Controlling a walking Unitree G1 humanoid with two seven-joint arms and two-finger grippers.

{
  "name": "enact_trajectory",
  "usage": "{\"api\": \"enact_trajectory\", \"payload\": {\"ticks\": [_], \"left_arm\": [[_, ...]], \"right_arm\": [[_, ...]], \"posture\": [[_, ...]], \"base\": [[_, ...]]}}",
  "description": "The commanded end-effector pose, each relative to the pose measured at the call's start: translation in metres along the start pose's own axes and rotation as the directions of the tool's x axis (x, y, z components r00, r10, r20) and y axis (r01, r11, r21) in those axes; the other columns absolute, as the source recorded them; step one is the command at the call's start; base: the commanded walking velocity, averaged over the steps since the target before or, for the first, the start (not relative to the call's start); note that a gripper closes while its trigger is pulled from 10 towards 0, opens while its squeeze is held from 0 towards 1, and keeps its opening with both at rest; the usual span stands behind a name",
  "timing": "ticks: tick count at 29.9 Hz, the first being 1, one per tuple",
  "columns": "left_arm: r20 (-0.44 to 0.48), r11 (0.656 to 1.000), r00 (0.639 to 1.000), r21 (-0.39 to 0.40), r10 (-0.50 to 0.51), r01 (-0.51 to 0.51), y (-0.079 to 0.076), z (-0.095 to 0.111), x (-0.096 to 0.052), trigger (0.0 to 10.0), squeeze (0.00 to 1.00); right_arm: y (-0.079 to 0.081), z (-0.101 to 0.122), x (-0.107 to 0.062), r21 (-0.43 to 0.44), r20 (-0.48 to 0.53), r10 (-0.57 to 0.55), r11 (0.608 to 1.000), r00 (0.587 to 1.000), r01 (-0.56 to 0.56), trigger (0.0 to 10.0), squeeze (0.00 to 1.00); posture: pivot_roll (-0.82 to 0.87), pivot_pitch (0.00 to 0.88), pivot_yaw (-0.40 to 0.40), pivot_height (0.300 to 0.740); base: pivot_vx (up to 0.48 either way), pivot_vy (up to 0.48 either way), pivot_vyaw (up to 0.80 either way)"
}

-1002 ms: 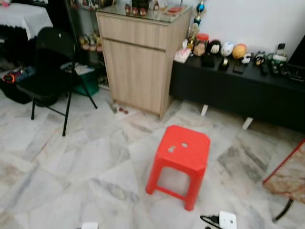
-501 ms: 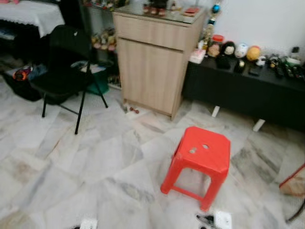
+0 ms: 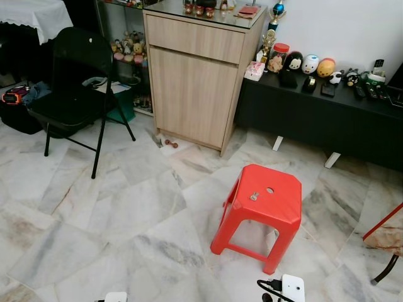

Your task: Hang keys on a hook

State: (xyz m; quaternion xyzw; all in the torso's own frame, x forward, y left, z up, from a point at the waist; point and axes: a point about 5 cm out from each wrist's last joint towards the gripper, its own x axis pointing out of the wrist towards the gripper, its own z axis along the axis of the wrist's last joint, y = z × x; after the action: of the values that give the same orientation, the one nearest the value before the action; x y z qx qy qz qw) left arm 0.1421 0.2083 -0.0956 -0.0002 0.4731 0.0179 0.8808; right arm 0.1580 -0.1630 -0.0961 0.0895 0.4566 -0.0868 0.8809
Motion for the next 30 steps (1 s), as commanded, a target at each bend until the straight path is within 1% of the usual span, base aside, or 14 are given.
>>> {"api": "enact_trajectory", "payload": {"ticks": [1,9,12,30], "left_arm": [[-0.019,1.0,1.0,0.012,-0.016,0.016,-0.0076,-0.0036,0.0005,10.0,0.0],[-0.017,1.0,1.0,0.011,-0.016,0.017,-0.0091,-0.002,0.0012,10.0,0.0],[-0.016,1.0,1.0,0.01,-0.017,0.017,-0.0092,-0.0014,0.0013,10.0,0.0],[-0.011,1.0,1.0,0.007,-0.019,0.02,-0.0093,-0.0008,0.0014,10.0,0.0]], "right_arm": [[-0.0046,0.0007,-0.0002,0.016,0.006,-0.016,1.0,1.0,0.015,10.0,0.0],[-0.0045,0.0008,-0.0001,0.011,0.006,-0.014,1.0,1.0,0.013,10.0,0.0],[-0.0045,0.0009,-0.0001,0.008,0.006,-0.013,1.0,1.0,0.013,10.0,0.0],[-0.0046,0.001,-0.0001,0.004,0.006,-0.009,1.0,1.0,0.009,10.0,0.0]], "posture": [[0.08,0.0,-0.092,0.74],[0.08,0.0,-0.091,0.74],[0.08,0.0,-0.092,0.74],[0.09,0.0,-0.093,0.74]], "base": [[0.0,0.0,0.0],[0.0,0.0,0.0],[0.16,0.0,0.0],[0.283,0.0,0.0]]}}
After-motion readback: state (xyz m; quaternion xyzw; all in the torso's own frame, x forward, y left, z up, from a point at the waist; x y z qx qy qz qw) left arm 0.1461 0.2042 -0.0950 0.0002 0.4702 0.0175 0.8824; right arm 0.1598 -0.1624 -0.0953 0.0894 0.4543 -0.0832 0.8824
